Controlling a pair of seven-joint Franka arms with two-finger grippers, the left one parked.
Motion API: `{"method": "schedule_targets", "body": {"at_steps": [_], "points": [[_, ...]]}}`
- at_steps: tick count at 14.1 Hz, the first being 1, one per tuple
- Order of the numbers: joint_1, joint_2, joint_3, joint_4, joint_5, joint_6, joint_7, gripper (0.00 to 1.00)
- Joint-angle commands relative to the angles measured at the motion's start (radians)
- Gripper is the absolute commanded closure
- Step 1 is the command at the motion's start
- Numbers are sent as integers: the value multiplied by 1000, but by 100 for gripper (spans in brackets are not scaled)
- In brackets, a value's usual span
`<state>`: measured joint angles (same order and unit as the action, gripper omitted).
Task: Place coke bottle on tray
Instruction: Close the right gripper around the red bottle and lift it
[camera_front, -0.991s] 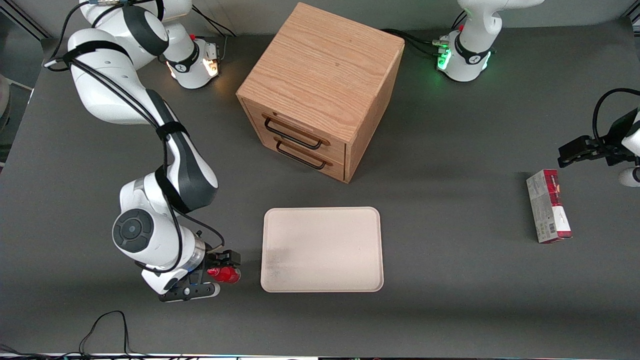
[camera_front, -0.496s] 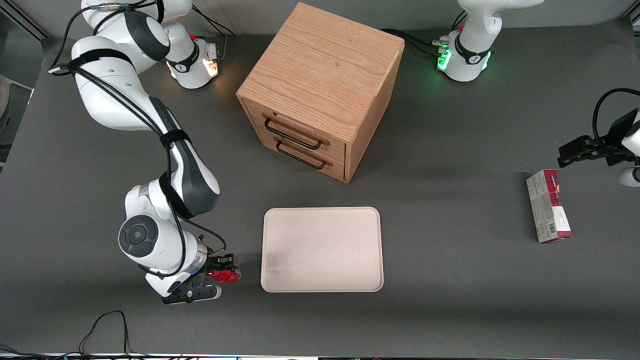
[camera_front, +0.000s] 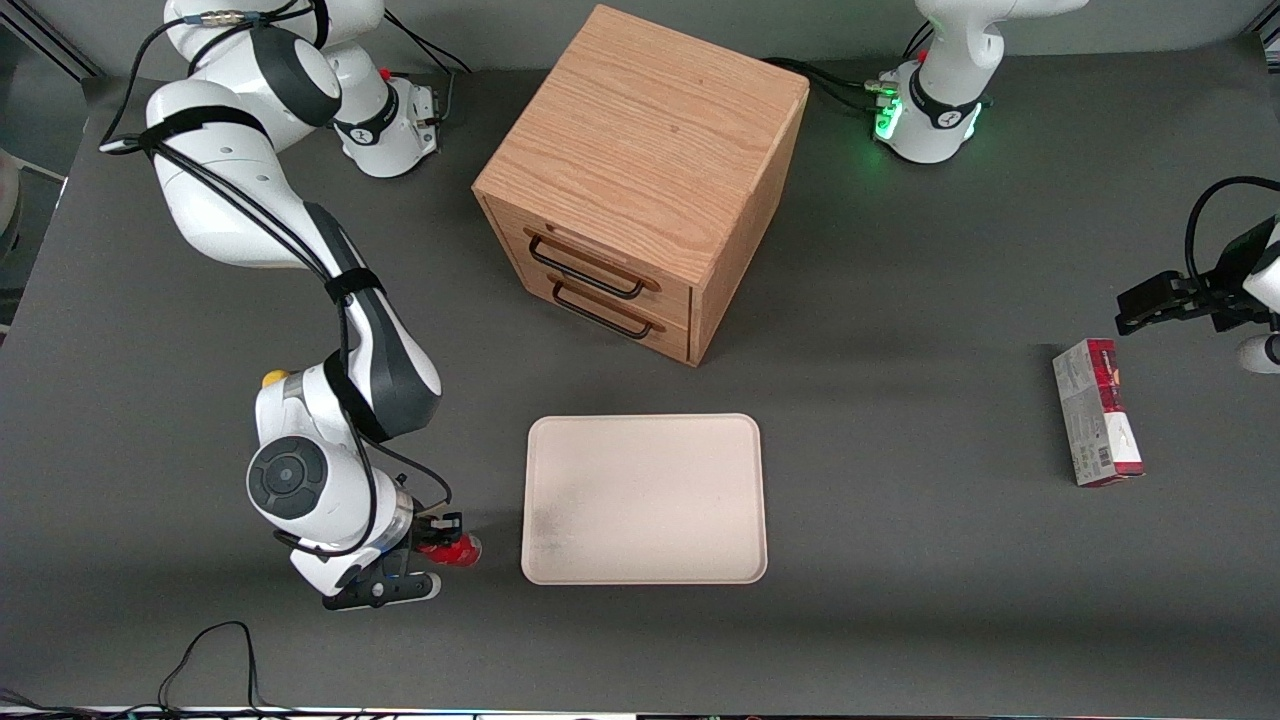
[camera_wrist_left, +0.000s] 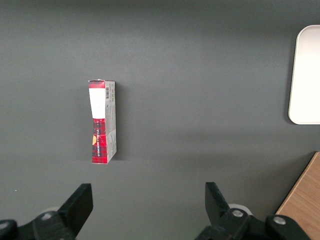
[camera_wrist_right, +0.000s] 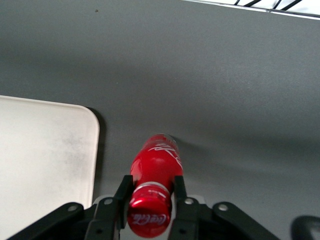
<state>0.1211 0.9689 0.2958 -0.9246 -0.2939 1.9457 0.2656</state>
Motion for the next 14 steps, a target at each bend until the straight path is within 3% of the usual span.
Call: {"method": "schedule_targets", "body": {"at_steps": [1,6,14], "points": [[5,-9,2,12,-11,-16,-3,100],[12,-146,-20,15,77,-102,61,100],[23,-280,-12,26,73,-260,205,100]]}}
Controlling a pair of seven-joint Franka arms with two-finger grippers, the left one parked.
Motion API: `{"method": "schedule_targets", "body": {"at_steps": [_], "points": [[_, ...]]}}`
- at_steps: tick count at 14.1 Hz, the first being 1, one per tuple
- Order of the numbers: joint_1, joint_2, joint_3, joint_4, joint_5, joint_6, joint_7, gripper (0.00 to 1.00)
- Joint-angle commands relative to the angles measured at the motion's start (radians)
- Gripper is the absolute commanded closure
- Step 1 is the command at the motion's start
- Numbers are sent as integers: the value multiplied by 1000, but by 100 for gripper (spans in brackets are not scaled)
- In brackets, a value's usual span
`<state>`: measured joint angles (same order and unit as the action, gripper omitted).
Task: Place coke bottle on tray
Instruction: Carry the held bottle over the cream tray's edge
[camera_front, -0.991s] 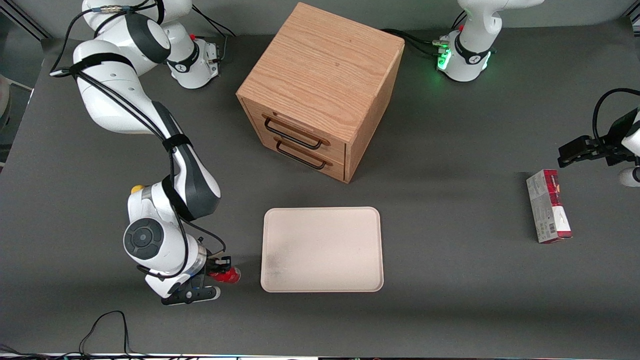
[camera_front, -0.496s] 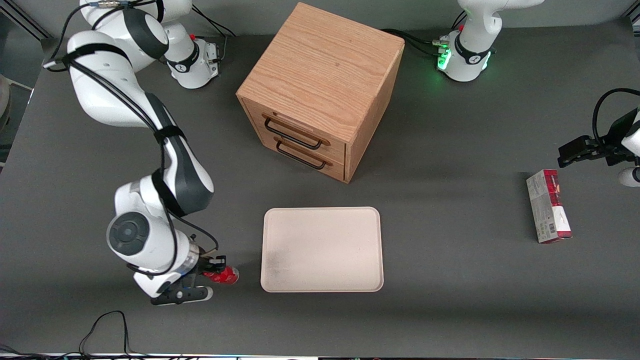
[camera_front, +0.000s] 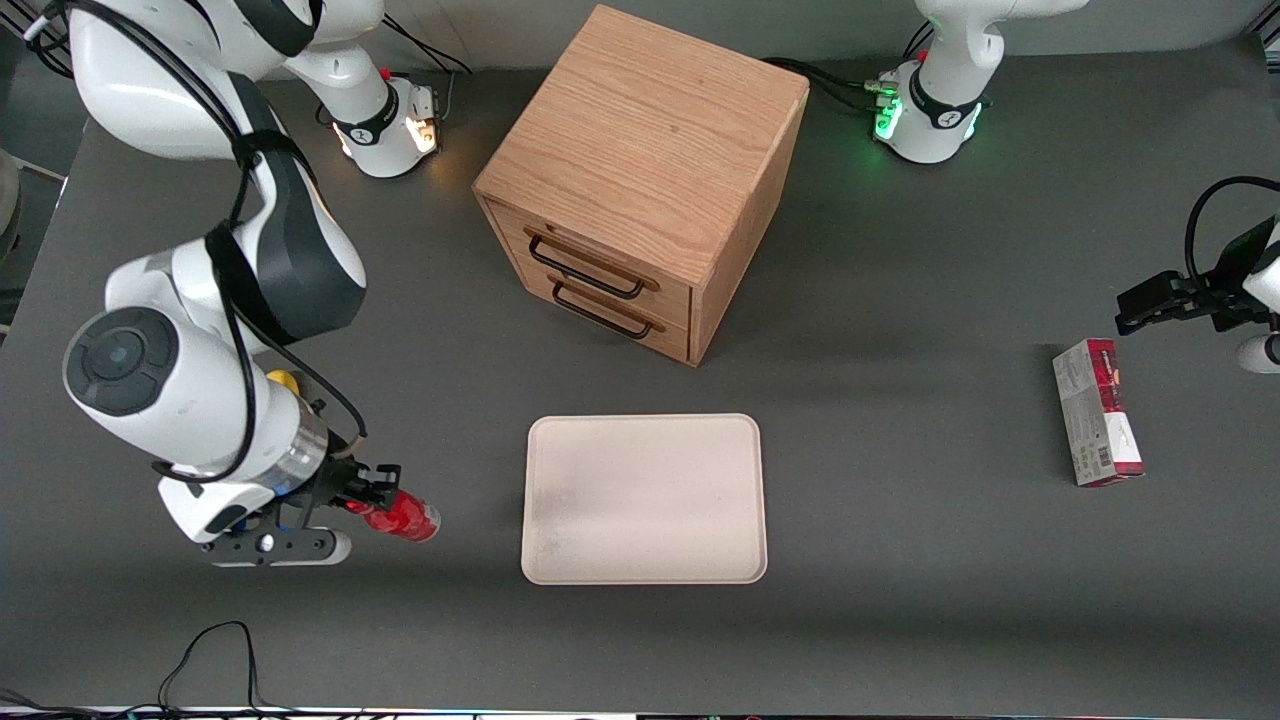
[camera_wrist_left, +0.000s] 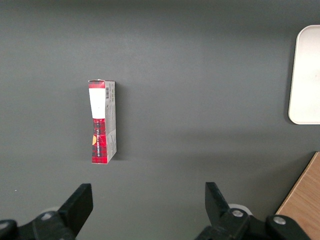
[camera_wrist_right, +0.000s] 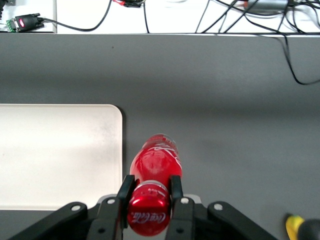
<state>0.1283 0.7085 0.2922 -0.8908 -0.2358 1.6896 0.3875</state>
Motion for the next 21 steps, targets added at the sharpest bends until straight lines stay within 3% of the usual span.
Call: {"method": "schedule_targets", "body": {"at_steps": [1,3,8,16,21], "points": [[30,-18,2,-8,12,16,159,100],[57,-1,53,-22,7,91,255,100],[111,16,53,-63,0,157,321,100],[129,85,-16,-241,-45,490,332,100],[131,103,-21,-264,-48,502,327,100]]}}
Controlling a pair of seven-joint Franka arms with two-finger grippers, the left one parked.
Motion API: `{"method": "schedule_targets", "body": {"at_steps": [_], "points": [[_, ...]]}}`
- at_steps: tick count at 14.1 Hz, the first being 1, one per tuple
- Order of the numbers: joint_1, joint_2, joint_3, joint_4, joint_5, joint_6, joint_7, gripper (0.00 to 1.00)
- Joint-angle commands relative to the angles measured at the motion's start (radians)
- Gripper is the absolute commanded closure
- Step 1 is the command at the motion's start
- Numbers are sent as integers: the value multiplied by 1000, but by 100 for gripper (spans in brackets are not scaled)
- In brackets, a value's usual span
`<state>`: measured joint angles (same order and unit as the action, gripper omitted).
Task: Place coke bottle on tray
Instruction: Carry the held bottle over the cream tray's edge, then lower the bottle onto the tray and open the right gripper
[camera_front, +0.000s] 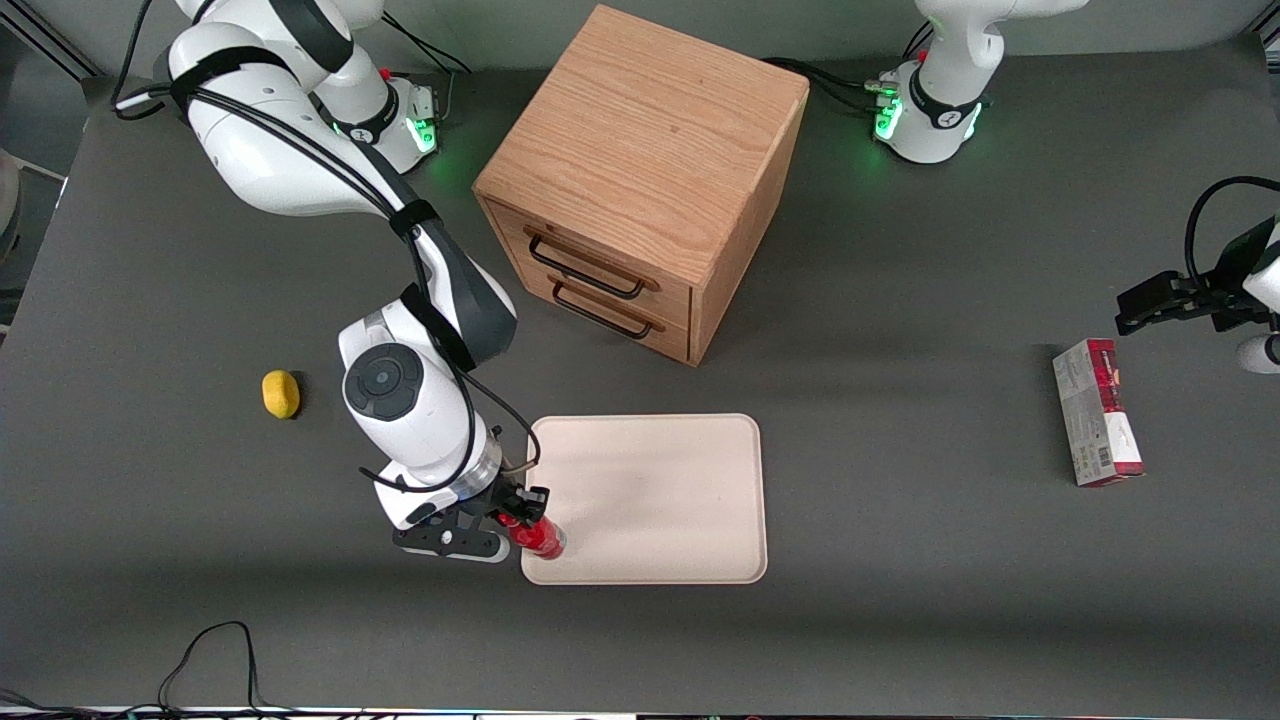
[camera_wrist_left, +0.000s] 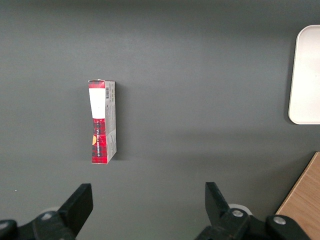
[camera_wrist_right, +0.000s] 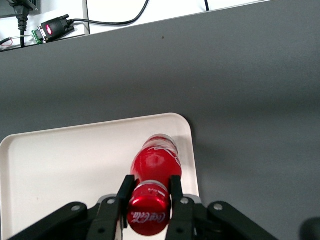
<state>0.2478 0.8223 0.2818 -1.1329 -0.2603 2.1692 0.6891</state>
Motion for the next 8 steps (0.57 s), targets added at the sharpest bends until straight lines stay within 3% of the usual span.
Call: {"method": "schedule_targets", "body": {"at_steps": [1,8], "points": [[13,-11,-10,-42,-25,37,24,100],[13,-5,-12,-64,-25,66,20,97]]}}
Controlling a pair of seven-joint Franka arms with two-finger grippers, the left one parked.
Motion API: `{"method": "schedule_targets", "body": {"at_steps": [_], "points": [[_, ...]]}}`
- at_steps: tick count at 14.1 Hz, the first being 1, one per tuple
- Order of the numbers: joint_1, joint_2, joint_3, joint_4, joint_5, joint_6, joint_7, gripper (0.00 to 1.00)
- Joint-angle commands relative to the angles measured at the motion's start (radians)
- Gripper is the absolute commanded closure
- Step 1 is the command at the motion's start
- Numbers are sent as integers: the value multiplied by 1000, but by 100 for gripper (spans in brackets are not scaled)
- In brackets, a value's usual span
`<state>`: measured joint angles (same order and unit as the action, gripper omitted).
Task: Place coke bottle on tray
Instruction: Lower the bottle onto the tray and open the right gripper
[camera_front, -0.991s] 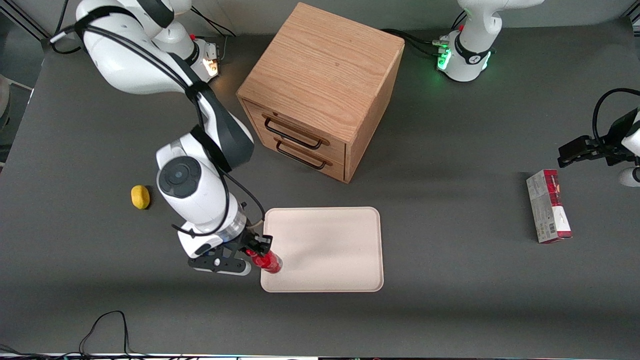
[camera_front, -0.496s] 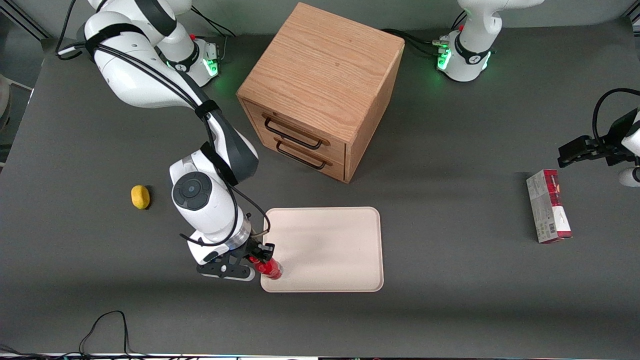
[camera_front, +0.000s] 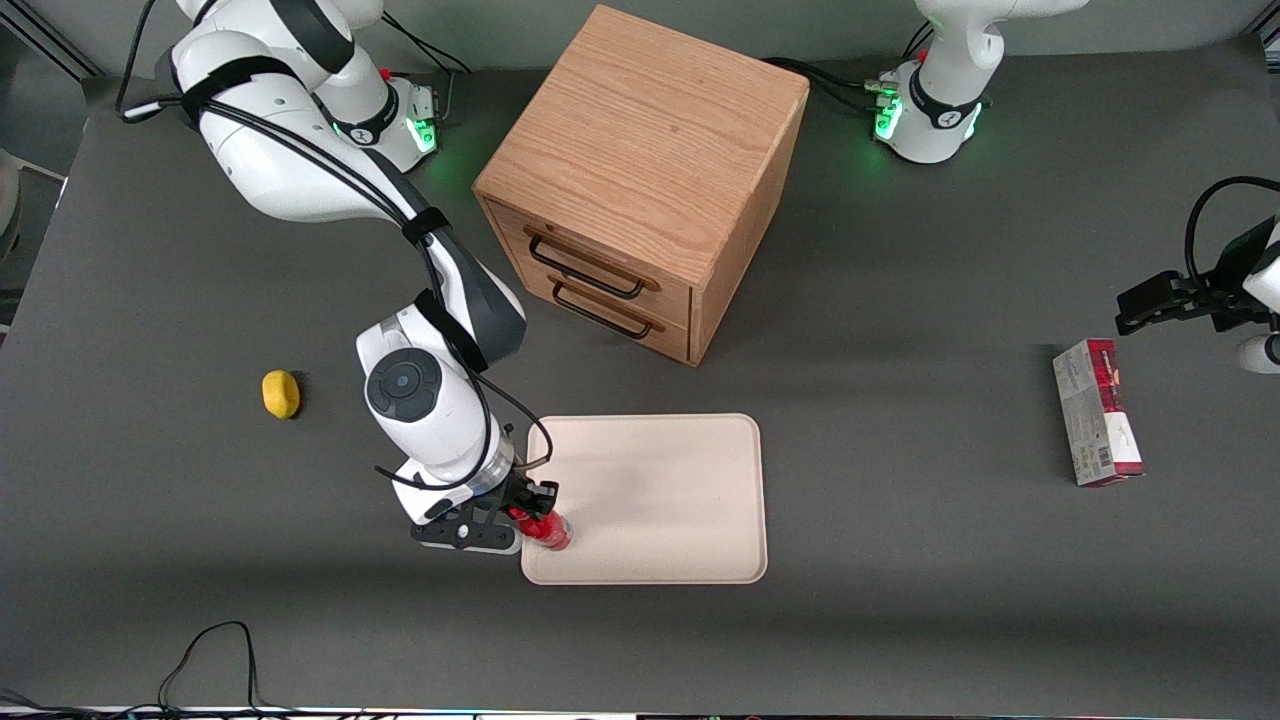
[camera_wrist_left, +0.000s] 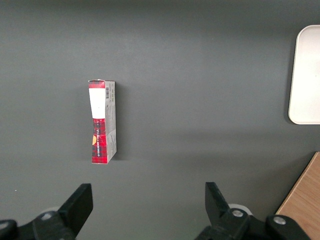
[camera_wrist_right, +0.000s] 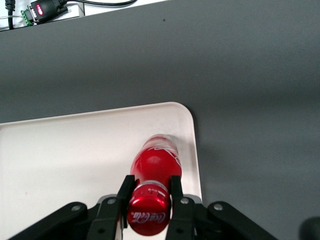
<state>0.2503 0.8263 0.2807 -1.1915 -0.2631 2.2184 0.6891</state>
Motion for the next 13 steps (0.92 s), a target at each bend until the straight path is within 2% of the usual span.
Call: {"method": "schedule_targets", "body": {"at_steps": [1,3,5,6,7,8,11,13], "points": [[10,-9,-11,-5,-24,23,20,93],[10,-7,-11,-14,-22,32,20,74],[10,-7,-12,-25,-24,49,21,38],[10,-7,-12,-26,-24,49,21,28],[10,-7,-12,-28,-30,49,21,8],[10,-9,-12,-28,-41,50,26,0],[10,-35,-20,-28,-39,41,20,0],[14,-87,-29,-42,-35,-29,14,0]]}}
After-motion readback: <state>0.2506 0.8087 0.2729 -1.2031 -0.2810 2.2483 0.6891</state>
